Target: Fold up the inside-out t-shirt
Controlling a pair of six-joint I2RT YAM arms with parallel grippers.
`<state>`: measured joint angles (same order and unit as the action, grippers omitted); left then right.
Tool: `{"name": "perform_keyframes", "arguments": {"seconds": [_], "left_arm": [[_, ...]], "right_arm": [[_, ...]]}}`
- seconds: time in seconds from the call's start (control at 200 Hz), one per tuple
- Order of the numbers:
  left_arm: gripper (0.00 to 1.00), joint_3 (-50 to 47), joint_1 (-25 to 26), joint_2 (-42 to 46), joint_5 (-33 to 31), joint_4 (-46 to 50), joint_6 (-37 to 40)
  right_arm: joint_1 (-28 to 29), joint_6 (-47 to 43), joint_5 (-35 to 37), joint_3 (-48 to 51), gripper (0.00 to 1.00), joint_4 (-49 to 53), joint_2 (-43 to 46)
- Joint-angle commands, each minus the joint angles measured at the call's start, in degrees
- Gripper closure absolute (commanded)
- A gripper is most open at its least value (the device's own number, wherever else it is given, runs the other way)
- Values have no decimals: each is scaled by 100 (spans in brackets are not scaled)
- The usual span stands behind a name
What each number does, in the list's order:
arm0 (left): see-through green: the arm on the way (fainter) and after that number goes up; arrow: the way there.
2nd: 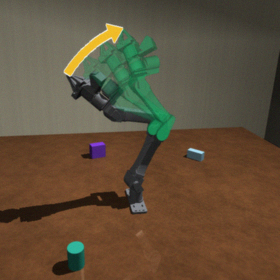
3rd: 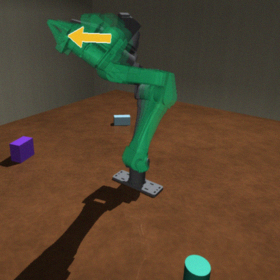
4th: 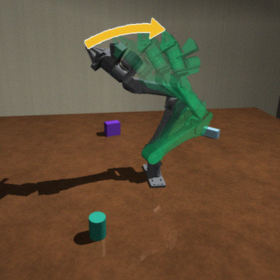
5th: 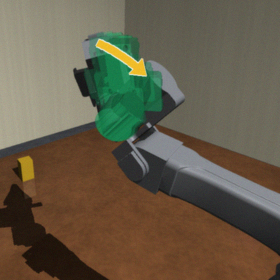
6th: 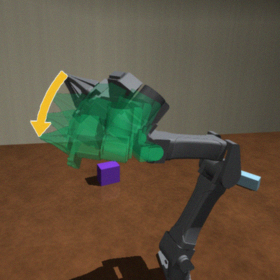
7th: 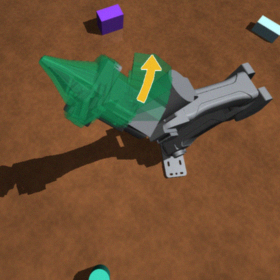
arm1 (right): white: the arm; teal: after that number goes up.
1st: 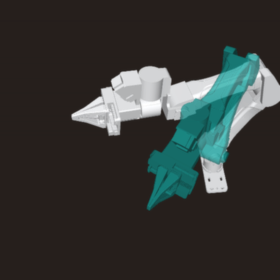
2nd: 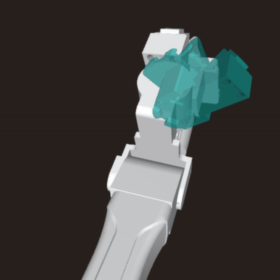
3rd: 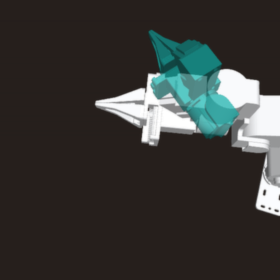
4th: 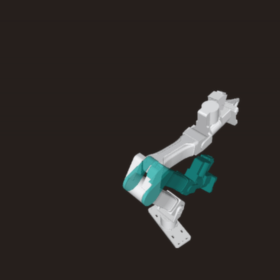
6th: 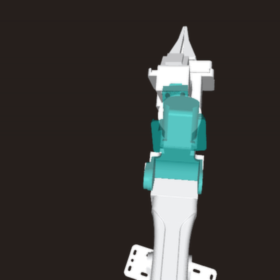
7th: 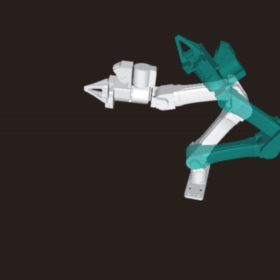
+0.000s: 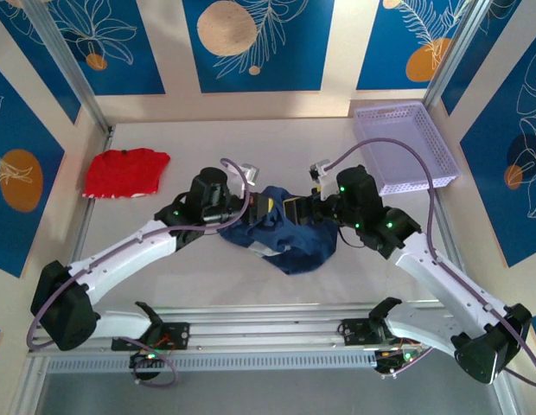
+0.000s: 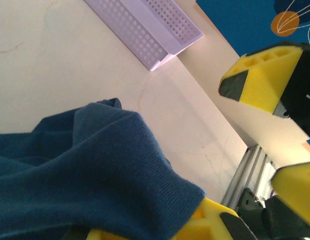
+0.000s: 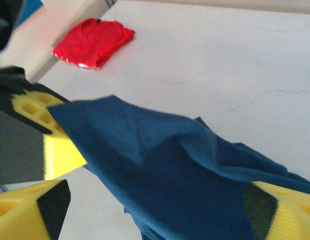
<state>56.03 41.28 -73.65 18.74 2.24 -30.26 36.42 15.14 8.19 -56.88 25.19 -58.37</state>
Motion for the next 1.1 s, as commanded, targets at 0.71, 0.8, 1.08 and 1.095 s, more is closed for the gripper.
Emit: {"name": "perform_keyframes", "arguments": {"seconds": [0.71, 0.8, 1.08, 1.095], "left_arm": [[100, 400, -177, 114, -58, 885, -321], [100, 403, -187, 105, -25, 880, -312], [100, 374, -186, 122, -48, 908, -276], [100, 374, -189, 120, -69, 919, -274]], "right_arm": [[1493, 76, 1631, 511, 34, -443, -721], [1465, 15, 1689, 603, 37, -885, -850], [1211, 22, 1453, 557, 72, -1480, -1260], [1198, 31, 1425, 551, 76, -1457, -1252]]}}
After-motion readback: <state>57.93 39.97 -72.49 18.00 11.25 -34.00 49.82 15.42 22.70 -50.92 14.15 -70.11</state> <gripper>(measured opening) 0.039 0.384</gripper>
